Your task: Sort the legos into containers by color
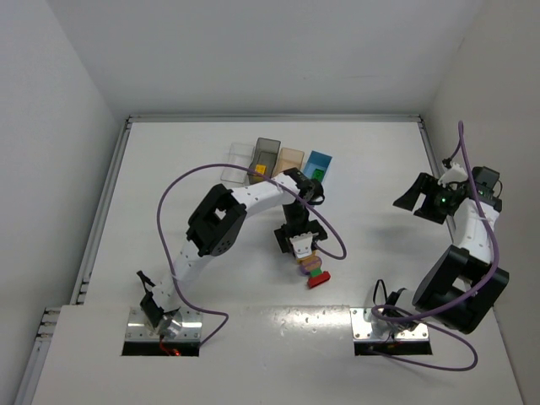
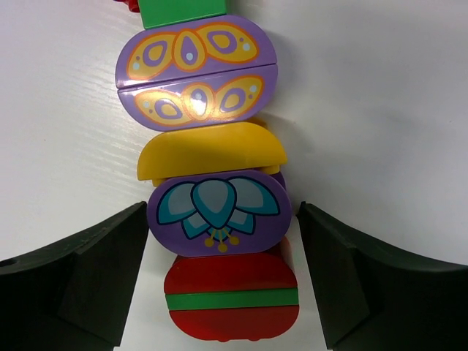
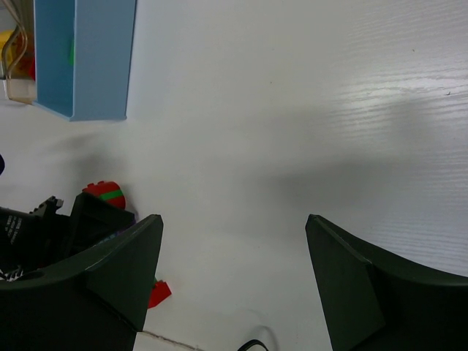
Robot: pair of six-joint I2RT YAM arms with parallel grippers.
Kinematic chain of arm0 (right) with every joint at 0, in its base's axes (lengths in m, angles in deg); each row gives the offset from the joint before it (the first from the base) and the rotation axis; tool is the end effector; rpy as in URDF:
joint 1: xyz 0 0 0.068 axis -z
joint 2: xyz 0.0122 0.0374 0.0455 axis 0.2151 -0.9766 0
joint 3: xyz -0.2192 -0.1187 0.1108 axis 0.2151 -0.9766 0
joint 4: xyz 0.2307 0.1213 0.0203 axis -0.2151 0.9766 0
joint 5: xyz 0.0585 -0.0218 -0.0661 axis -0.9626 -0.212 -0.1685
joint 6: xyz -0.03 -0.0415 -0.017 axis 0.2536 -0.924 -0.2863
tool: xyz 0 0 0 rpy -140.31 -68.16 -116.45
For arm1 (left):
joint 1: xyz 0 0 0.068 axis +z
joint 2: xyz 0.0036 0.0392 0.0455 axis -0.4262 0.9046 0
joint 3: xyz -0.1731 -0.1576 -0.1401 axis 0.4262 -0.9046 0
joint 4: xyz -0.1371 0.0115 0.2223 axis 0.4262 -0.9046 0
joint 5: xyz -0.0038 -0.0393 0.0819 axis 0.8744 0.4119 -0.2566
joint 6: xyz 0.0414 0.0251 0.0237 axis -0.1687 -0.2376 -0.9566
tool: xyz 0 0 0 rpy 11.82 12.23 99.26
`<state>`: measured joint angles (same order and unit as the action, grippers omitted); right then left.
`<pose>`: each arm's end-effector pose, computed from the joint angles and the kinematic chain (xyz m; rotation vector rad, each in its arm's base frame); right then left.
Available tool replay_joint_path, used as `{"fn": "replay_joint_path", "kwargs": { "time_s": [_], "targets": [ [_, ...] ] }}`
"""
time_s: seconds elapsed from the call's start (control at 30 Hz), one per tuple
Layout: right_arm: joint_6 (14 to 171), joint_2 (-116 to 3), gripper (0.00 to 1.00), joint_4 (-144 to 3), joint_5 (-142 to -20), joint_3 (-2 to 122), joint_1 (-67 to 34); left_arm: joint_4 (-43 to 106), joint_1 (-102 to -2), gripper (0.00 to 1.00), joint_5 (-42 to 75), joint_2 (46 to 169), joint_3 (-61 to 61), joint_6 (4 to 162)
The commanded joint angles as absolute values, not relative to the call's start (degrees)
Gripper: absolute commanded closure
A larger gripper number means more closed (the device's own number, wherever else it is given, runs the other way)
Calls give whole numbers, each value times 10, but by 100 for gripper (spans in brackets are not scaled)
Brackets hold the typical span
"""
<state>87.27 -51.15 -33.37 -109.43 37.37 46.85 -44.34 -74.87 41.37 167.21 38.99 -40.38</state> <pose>0.2225 -0.1268 0.2399 0.5494 2.3673 0.5821 0.2715 -0.3495 0.1528 2.7918 0.5049 -0.8173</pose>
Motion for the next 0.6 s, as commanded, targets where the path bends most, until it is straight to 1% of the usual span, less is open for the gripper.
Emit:
{"fn": "replay_joint_path", "kwargs": {
  "time_s": [0.0, 0.37, 0.57],
  "targets": [
    [868, -511, 20, -345, -1107, 372, 472, -452, -760, 11, 429, 1653, 382, -470],
    [863, -511, 20, -345, -1113, 372, 472, -452, -766, 14, 423, 1653, 382, -403],
    [863, -511, 20, -340, -1118, 372, 472, -452, -771, 20, 423, 1653, 382, -386]
  ]
}}
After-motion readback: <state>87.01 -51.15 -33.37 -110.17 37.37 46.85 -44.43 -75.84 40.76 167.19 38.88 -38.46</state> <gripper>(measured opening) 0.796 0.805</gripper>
